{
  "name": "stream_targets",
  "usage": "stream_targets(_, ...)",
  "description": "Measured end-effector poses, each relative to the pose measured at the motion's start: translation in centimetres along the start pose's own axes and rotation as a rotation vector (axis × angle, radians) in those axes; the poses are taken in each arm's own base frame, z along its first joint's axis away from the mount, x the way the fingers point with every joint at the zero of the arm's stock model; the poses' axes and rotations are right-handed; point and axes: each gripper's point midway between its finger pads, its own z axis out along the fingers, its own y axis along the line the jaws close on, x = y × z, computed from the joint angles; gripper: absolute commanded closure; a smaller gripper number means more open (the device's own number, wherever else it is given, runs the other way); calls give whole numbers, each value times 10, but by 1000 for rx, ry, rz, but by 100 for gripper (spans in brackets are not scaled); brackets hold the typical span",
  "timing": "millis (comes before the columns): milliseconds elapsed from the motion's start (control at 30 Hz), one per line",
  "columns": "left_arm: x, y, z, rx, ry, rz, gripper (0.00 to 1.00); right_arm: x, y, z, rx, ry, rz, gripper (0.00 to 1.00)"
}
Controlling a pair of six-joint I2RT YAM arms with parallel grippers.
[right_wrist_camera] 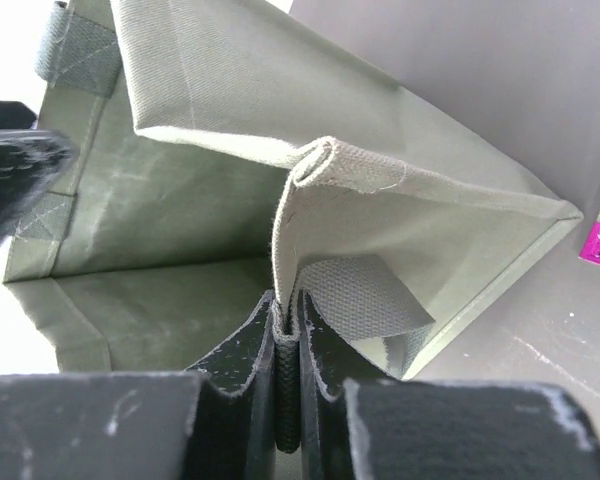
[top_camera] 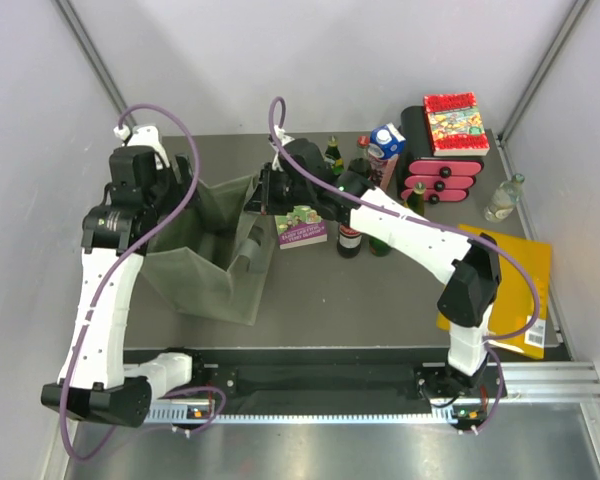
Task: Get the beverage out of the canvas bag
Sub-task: Adjust the canvas bag at the center of the board.
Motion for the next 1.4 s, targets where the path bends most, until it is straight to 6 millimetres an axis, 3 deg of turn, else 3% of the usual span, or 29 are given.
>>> stream_targets(200, -19, -3, -16, 31, -52, 26, 16, -1, 2, 0, -20, 3, -1, 100)
stream_targets(300, -13, -1, -16, 28, -44, 47, 17, -2, 4, 0, -35, 4, -9, 100)
stream_targets(500, 16, 11, 3, -21, 41, 94, 20, -2, 5, 0, -75, 1, -26, 100)
stream_targets(767, 16, 24, 11, -83, 53, 134, 25, -1, 15, 1, -152, 5, -56, 100)
stream_targets(900, 9, 27, 12, -104, 52, 144, 20, -2, 20, 0, -178, 2, -67, 100)
stream_targets(1167, -18, 26, -10, -100, -32, 125, 18, 0, 23, -1, -211, -3, -80, 100)
stream_targets(1300, -15, 28, -16, -99, -31, 122, 18, 1, 23, -3, -234, -6, -93, 100)
stream_targets(1400, -1, 28, -12, -96, 9, 126, 20, 1, 24, -5, -252, -10, -109, 100)
